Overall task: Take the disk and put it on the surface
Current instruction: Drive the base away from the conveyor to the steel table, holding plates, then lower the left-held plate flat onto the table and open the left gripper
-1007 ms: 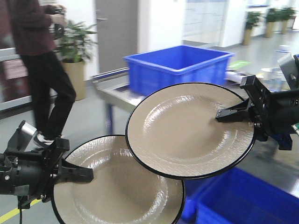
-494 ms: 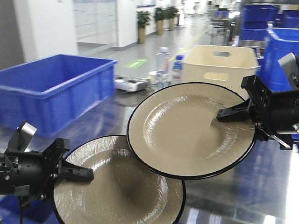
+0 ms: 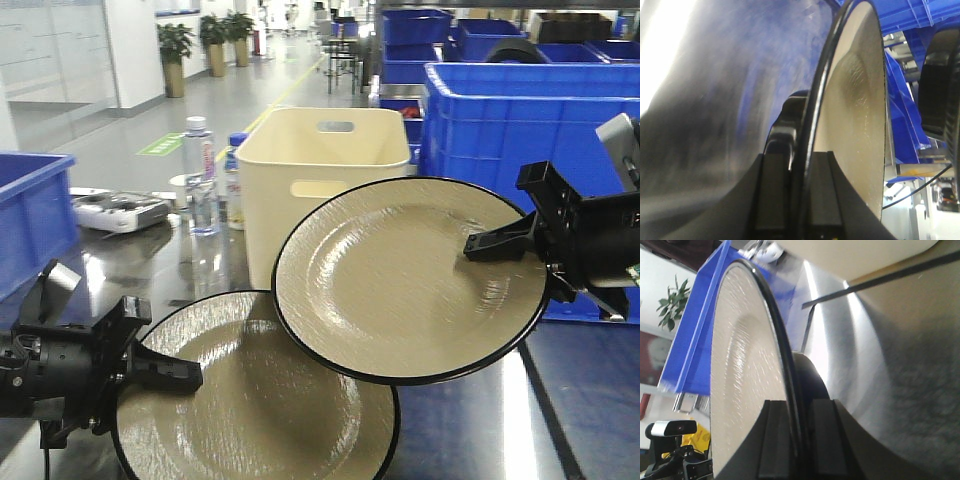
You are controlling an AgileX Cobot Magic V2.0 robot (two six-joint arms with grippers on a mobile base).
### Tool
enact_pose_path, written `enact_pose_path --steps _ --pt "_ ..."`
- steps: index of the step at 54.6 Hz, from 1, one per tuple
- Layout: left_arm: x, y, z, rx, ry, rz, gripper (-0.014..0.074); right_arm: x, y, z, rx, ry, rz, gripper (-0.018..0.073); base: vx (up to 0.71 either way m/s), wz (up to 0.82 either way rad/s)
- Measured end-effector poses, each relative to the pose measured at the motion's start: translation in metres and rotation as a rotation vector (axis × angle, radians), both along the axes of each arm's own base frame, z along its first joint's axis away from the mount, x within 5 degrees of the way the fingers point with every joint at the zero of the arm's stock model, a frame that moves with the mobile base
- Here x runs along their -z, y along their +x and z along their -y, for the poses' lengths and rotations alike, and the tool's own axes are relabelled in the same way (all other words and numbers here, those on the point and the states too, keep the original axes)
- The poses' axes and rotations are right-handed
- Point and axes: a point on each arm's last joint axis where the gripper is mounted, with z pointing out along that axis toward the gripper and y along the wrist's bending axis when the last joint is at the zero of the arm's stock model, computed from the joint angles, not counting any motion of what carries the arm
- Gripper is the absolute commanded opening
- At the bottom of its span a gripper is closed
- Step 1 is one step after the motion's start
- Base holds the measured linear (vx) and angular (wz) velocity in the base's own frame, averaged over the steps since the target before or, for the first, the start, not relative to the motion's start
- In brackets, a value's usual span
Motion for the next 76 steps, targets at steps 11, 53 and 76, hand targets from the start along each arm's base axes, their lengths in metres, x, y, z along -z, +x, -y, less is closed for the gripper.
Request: enact_pose_path --steps 11,53,76 --pt "0.0 0.0 0.0 0.0 0.0 0.0 -0.0001 0.0 0.0 0.0 0.0 0.0 0.0 -0.0005 0.22 -0.27" --pt "0.0 0.0 0.0 0.0 0.0 0.0 -0.0001 0.0 0.0 0.0 0.0 0.001 0.0 -0.0005 0.08 -0.07" --pt "0.0 -0.0001 0.0 0.001 0.0 0.0 -0.0001 0.0 -0.0001 -0.0001 -0.001 0.001 0.0 -0.0005 0.0 0.0"
